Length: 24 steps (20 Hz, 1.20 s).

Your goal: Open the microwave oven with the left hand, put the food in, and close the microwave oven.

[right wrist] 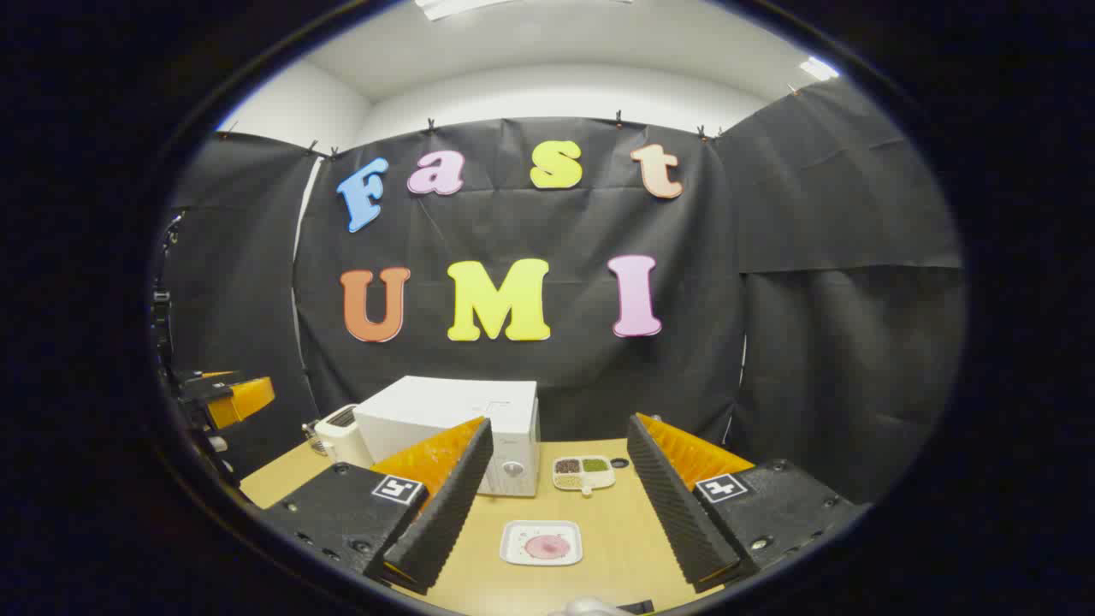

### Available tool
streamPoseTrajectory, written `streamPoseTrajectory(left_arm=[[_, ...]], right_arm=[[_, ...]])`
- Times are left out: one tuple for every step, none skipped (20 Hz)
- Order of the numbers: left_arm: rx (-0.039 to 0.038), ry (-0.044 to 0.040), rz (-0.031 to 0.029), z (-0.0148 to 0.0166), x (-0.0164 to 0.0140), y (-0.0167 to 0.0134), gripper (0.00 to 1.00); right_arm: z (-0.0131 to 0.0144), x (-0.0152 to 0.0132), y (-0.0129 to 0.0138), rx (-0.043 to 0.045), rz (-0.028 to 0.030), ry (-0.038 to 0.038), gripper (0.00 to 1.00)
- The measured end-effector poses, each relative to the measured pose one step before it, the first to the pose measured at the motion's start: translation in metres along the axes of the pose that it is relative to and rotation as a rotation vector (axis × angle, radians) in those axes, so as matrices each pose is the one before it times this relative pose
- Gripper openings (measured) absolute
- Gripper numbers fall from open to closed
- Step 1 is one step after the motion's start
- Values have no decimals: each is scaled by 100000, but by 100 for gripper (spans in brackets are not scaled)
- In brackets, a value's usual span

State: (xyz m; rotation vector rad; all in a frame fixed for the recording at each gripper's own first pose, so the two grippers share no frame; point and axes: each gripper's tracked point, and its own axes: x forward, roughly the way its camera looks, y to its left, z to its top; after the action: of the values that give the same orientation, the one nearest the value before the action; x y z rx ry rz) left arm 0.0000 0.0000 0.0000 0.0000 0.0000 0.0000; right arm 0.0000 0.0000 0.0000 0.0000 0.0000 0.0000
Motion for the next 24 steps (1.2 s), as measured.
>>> streamPoseTrajectory(left_arm=[[218, -210, 3, 164, -25, 29, 95], [252, 269, 313, -22, -62, 80, 95], [-48, -39, 559, -27, -59, 67, 95], [-205, 20, -117, 25, -107, -13, 95], [95, -141, -119, 30, -158, -165, 95], [568, -41, 37, 23, -54, -45, 95], [1182, -600, 295, 115, -96, 96, 95], [1149, -427, -44, 145, 17, -101, 95], [1191, -367, 87, 70, -52, -164, 95], [690, 146, -271, 74, 34, -129, 95], [-125, 177, -475, -151, -49, -265, 95], [-522, 95, -149, 85, -61, -153, 95], [-272, 152, -522, -9, -2, -164, 95], [91, -16, -59, -34, 62, -83, 95], [236, 33, -141, -32, 141, -24, 95], [100, -40, 62, -55, 161, -166, 95], [-174, 33, -126, -217, 213, -210, 95], [-609, 55, -326, -162, 330, -321, 95], [-880, -156, -297, -229, 249, -315, 95], [-679, -532, -490, -169, 474, -449, 95], [-398, -374, -409, -270, 449, -437, 95], [-252, -481, -891, -387, 688, -764, 95], [203, -599, -894, -572, 623, -706, 95], [33, -209, -954, -592, 686, -812, 95]], right_arm=[[113, -108, 63, -167, 269, -616, 92], [308, -148, 176, -270, 593, -500, 92], [-121, 13, -63, -591, 78, 26, 92], [87, -96, -68, -550, 9, -40, 100], [190, -9, -38, -123, 73, -651, 100], [196, 128, -9, 100, 234, -229, 92], [-190, -7, 130, 38, 480, 499, 100], [-3, -19, 71, -19, 399, 115, 100], [-23, -91, -64, -342, -3, -17, 100], [83, -14, -15, -535, 133, -294, 100], [-121, -31, 37, -537, -11, 82, 92], [-42, -56, 9, -188, 54, -269, 100], [-69, 51, -26, 107, 80, 71, 100], [-56, 5, 11, 278, 184, 172, 92], [-123, -62, -118, 302, -31, 22, 100], [5, 40, -180, 114, 3, 33, 100], [-153, -12, -90, -78, -15, 147, 100], [21, 31, -227, -38, 87, -105, 100], [108, 57, -310, 451, -285, -238, 100], [127, -56, -414, 847, -286, -504, 100], [214, 124, -315, 781, -279, -514, 100], [253, -16, -429, 365, -230, -217, 92], [186, -1, -443, -60, -242, -16, 100], [365, 33, -515, -180, -397, -447, 100]])
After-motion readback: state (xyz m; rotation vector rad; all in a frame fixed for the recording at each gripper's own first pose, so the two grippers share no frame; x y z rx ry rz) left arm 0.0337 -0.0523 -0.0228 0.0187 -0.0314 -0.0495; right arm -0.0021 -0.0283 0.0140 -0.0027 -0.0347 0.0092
